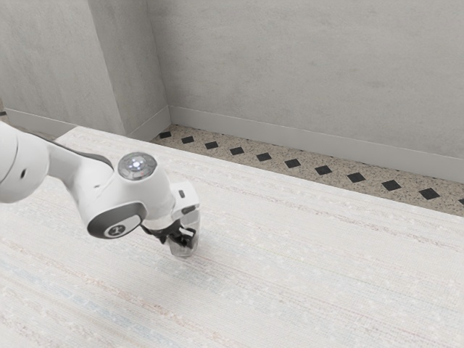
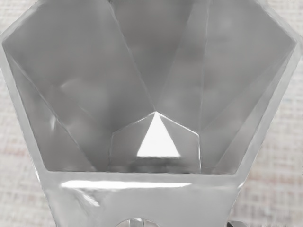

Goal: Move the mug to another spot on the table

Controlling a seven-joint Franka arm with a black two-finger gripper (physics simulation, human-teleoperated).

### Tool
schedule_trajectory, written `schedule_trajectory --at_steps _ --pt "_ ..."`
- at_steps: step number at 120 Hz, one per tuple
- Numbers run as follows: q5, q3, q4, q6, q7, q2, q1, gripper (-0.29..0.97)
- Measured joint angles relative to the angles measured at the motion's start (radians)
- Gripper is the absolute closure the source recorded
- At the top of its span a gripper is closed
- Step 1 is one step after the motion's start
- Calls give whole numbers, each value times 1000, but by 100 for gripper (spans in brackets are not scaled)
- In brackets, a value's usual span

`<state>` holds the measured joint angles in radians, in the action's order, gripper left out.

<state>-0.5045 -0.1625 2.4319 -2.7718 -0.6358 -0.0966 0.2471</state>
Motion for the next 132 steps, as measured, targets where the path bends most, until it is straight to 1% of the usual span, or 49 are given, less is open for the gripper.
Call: schedule_trajectory --at_steps 12,27,37,45,68,80,88,92,96,104,123,132 --pt "1 0 22 -5 -6 19 2 19" --pt "3 7 88 -7 -29 82 12 11" --pt "4 12 123 3 -46 134 21 7" --pt "5 13 135 9 -59 152 26 5" --pt "6 13 116 50 -89 209 11 2" --pt "5 7 42 76 -98 220 -2 1" --pt "15 11 -13 119 -103 221 -4 1" --pt "45 12 -52 151 -101 219 -3 1" --pt "93 12 -107 191 -93 213 -2 1" --pt "166 11 -243 295 -67 191 -6 1" --pt "285 8 -506 551 27 120 -25 0" --pt "324 9 -598 662 76 99 -39 0"
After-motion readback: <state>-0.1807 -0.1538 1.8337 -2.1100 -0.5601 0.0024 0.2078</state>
